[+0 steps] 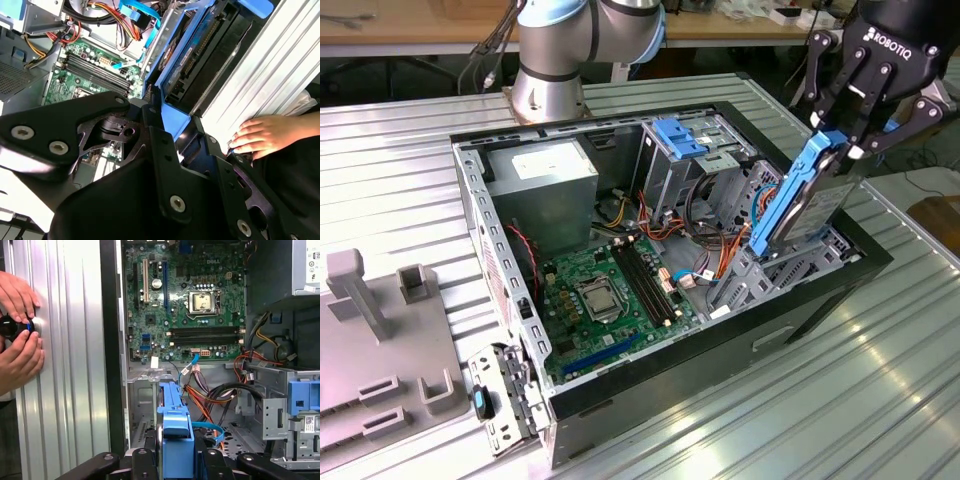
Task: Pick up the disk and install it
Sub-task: 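Insert the disk into the insertion slot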
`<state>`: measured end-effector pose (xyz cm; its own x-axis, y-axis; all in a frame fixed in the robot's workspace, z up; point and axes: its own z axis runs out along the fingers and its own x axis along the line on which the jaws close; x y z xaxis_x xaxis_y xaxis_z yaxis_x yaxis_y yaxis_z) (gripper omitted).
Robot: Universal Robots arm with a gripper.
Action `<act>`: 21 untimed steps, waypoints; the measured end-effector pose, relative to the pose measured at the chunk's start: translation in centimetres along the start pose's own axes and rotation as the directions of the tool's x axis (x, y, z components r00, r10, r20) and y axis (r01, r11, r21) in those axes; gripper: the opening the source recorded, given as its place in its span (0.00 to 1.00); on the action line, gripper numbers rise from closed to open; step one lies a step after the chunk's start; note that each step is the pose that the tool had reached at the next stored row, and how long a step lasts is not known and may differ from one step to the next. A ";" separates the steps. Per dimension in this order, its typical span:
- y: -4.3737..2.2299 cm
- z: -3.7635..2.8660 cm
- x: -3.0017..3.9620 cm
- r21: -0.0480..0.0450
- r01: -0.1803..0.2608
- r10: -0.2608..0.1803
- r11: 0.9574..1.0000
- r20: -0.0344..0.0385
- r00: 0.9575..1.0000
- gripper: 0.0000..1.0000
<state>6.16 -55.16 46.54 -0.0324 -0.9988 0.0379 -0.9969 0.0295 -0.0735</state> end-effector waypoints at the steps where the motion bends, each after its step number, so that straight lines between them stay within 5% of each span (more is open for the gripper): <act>1: 0.03 0.54 0.10 0.000 0.000 0.000 1.000 0.000 1.000 0.37; 5: 0.05 0.85 0.27 -0.001 0.000 0.000 1.000 0.000 1.000 0.37; 21: -0.01 0.03 0.30 -0.005 0.001 -0.001 1.000 0.000 1.000 0.37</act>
<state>6.16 -55.46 46.52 -0.0319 -0.9988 0.0380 -0.9972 0.0292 -0.0685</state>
